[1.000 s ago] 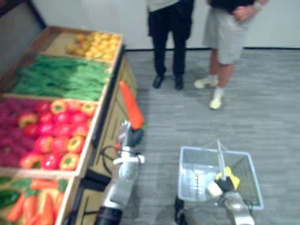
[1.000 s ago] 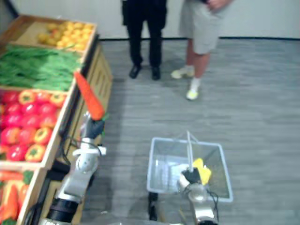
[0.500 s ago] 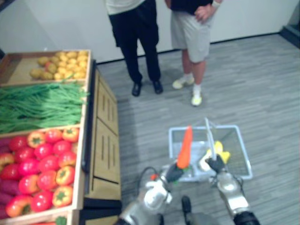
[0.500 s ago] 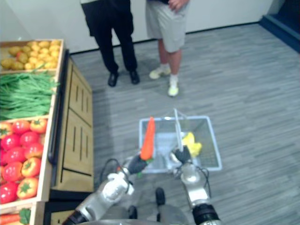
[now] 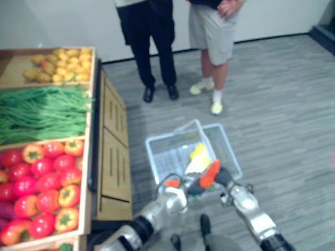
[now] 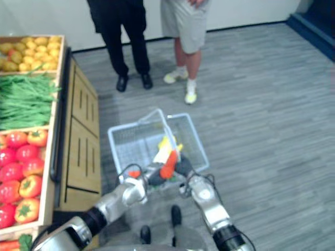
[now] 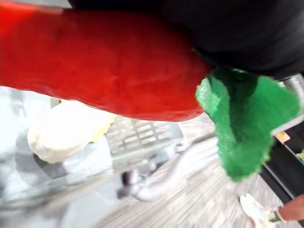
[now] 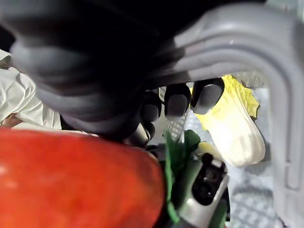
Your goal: Pick vegetable in the basket
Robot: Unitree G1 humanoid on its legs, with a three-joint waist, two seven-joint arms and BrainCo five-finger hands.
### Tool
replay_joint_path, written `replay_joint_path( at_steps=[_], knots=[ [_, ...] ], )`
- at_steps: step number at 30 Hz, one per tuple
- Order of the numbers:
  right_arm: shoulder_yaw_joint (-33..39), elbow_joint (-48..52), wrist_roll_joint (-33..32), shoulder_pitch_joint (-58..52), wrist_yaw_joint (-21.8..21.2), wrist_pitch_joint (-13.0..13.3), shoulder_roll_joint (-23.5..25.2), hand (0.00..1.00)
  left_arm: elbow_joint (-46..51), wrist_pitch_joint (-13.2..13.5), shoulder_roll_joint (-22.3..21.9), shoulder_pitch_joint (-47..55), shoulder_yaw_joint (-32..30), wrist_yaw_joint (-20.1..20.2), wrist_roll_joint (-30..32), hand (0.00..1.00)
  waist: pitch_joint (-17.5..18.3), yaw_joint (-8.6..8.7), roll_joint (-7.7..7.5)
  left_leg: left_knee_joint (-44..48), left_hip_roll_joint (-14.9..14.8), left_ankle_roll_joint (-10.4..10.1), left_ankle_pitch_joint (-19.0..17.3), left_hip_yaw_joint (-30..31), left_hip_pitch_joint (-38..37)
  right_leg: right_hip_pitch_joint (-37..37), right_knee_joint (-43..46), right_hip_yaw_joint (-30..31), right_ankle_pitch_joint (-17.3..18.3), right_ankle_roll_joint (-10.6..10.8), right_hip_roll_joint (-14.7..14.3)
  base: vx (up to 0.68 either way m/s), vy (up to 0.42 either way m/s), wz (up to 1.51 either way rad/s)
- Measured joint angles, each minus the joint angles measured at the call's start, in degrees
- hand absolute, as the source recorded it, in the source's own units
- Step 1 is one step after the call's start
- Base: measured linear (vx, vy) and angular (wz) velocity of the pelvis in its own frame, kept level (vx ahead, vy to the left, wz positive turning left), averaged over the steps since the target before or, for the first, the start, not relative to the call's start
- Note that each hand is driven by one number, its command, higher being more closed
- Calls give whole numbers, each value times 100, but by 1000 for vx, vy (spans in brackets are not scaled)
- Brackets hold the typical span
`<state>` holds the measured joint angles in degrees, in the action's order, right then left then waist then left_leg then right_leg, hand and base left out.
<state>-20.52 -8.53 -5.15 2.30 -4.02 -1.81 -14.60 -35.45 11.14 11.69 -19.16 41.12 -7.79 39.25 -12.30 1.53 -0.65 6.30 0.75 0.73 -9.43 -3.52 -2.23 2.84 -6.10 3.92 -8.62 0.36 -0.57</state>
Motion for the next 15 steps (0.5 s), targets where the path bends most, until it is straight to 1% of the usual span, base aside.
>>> replay_joint_path(
  at_steps=[1, 3, 5, 7, 9, 10, 14, 15],
  knots=[
    [-12, 67, -20, -40, -55, 0, -100, 100, -72, -3, 10, -21, -18, 18, 30, 100, -5, -3, -13, 2, 0, 0, 0, -27, -5, 1, -1, 21, 0, 0, 0, -73, 30, -16],
    [-34, 428, -272, -265, -381, 1, -466, 100, -351, -58, 77, -145, -198, 87, 77, 100, -32, 7, -61, 3, 1, -1, 0, -76, -3, 19, -3, 77, -16, 11, -1, -59, 33, -12],
    [-36, 684, -431, -423, -618, 2, -662, 100, -425, -98, 175, -264, -344, 135, 198, 100, -55, 34, -100, 2, -3, -5, 2, -89, 5, 33, -4, 82, -20, 12, -7, -41, 23, -5],
    [-31, 913, -531, -559, -797, 2, -859, 100, -452, -129, 231, -389, -421, 141, 208, 100, -59, 48, -107, -1, -4, -7, 4, -118, 52, 88, -3, 105, -28, 21, -9, -28, 23, -7],
    [-28, 1039, -762, -594, -955, 2, -1033, 100, -515, -128, 261, -426, -572, 146, 206, 100, -63, 140, -114, -4, -5, -7, 4, -137, 89, 135, -3, 115, -46, 8, -10, -4, 25, -7],
    [-28, 1071, -908, -602, -1038, 1, -1094, 100, -562, -125, 234, -438, -580, 150, 207, 0, -64, 153, -115, -13, -9, -7, 4, -178, 88, 152, -3, 140, -48, 9, -18, 16, 44, -13],
    [-12, 1235, -1146, -723, -1195, 1, -1200, 100, -752, -131, 190, -583, -583, 216, 208, 0, -91, 201, -134, -38, -15, -8, 4, -234, 88, 190, -2, 199, -94, 10, -34, 15, 47, -9],
    [-12, 1270, -1174, -733, -1248, 1, -1195, 100, -801, -134, 197, -600, -653, 242, 208, 0, -109, 266, -147, -41, -13, -8, 4, -237, 88, 191, -2, 204, -96, 12, -33, -6, 42, -1]
  ],
)
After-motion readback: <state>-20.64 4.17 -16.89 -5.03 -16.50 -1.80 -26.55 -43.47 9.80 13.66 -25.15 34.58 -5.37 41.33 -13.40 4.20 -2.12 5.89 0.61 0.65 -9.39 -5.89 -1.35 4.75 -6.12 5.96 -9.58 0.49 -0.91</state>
